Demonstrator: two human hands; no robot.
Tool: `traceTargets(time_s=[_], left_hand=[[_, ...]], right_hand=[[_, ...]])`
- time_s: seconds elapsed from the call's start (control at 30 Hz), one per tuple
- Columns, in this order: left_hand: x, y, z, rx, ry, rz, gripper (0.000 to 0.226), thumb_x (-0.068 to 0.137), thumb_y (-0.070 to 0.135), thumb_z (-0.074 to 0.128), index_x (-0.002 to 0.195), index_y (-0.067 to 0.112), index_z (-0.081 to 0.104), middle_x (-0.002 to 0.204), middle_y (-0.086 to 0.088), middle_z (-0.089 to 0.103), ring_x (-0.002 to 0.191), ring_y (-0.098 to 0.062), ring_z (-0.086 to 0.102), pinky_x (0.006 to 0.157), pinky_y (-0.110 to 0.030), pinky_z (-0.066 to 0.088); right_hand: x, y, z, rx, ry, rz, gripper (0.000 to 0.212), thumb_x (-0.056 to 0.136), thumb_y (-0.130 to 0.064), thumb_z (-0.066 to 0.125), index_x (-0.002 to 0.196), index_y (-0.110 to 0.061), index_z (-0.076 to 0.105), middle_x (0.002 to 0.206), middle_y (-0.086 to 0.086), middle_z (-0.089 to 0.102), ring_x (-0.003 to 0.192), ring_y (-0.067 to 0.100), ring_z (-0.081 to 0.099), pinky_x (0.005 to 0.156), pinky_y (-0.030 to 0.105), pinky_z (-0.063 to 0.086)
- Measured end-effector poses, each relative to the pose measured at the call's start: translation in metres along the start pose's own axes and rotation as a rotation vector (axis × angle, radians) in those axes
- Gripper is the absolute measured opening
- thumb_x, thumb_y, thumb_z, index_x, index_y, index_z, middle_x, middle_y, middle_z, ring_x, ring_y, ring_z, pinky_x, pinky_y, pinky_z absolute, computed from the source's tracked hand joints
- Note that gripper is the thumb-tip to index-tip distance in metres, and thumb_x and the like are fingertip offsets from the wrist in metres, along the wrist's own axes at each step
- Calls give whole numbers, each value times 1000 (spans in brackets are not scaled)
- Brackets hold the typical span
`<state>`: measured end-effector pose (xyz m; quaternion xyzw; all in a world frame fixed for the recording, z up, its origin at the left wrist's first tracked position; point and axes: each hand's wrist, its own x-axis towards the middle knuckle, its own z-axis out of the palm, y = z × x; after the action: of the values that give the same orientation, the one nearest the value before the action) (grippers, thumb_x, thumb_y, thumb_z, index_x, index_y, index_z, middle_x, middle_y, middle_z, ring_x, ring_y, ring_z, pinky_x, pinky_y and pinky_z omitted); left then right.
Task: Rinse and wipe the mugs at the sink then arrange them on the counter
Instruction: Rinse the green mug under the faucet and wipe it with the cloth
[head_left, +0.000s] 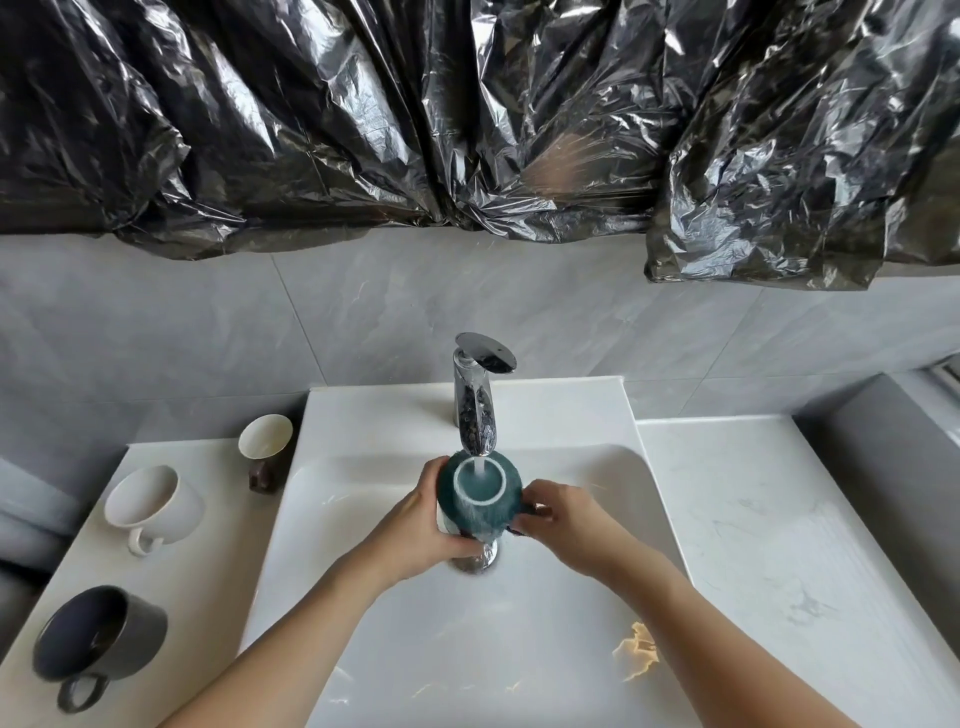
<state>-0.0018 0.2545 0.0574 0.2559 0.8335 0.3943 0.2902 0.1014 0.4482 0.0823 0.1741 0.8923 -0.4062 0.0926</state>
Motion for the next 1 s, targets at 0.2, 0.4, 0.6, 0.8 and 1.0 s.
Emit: traceTargets(time_s=[0.2,0.4,0.6,0.8,1.0], left_hand=[[-3,54,-37,335,275,266,84,76,8,53,153,15,18,157,0,16,148,-18,20,120,-30,23],[25,108,-33,812,262,446,75,90,20,38,158,17,6,166,0,2,153,-18,-5,125,-37,0],[9,108,-23,1037,218,407,73,95,21,38,158,20,1,167,0,-5,153,-22,-7,124,-41,0],[-62,94,3,575,167,438,58,96,21,43,153,27,28,160,10,24,145,-9,26,117,-32,31],[-85,58,15,734,20,171,63,103,34,40,158,24,11,156,7,37,134,-19,45,103,-34,43]], right_hand=[[-11,12,6,188,59,153,25,92,-21,63,73,-6,56,69,3,58,66,19,57,67,41,54],[-27,10,1,518,110,271,23,98,-16,57,82,1,60,83,19,64,70,23,66,76,42,63],[-52,3,-19,821,101,367,25,101,-15,56,104,9,61,96,28,70,75,31,72,70,37,64],[-70,2,-31,1058,-52,435,22,102,-10,53,107,10,61,82,22,71,71,32,72,70,39,64],[-78,3,-16,1064,-188,441,24,102,-11,53,109,10,62,93,27,73,80,34,73,72,37,64]])
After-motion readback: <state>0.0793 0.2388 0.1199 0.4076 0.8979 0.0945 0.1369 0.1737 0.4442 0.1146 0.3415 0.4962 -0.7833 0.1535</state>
